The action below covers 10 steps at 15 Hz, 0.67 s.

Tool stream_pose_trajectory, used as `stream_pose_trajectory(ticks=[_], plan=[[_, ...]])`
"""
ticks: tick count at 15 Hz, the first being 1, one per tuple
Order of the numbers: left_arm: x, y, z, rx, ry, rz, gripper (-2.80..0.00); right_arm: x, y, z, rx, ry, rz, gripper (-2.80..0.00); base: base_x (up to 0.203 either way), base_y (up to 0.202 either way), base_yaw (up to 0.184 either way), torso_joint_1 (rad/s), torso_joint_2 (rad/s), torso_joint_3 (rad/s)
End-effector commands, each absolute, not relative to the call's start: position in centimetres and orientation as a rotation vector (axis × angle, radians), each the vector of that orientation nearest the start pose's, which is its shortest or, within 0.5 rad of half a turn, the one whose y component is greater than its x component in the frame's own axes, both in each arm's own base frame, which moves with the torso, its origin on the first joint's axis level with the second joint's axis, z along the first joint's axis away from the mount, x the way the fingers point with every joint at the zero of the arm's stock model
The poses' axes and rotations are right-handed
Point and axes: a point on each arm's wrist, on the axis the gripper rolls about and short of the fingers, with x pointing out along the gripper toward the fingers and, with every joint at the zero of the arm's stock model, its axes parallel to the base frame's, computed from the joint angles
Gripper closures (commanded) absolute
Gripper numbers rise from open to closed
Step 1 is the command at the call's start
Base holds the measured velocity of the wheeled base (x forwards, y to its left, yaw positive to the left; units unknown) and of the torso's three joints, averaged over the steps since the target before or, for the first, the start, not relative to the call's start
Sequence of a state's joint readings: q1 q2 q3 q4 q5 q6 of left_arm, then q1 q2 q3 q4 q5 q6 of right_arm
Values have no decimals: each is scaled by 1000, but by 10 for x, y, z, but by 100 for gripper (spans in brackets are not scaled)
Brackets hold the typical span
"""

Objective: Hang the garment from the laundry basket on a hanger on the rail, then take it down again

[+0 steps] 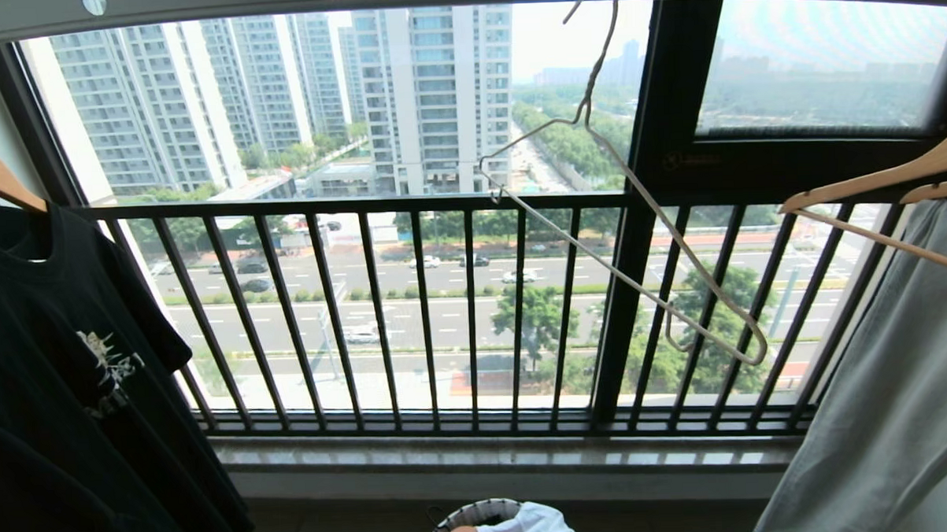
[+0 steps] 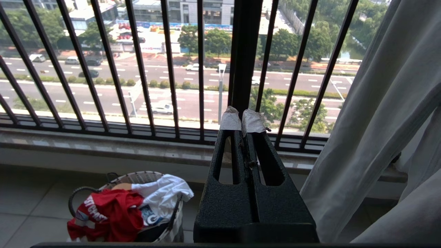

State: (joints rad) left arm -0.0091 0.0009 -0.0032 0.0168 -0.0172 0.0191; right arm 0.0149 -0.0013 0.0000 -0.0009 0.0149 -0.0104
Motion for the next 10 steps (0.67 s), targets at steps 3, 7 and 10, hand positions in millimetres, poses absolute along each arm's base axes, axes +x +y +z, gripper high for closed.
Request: stream_pose_trajectory(ticks=[3, 7, 10], plan=[[-23, 0, 75, 20, 15, -26, 0, -23, 0, 76, -11, -2, 30, 0, 0, 0, 0, 0, 0, 0], [-23, 0, 75, 20, 15, -27, 0, -23, 0, 76, -11, -2, 31, 0, 0, 0, 0, 0, 0, 0], [-23, 0, 75, 20, 15, -26, 0, -23, 0, 76, -9, -2, 28, 0, 0, 0, 0, 0, 0, 0]])
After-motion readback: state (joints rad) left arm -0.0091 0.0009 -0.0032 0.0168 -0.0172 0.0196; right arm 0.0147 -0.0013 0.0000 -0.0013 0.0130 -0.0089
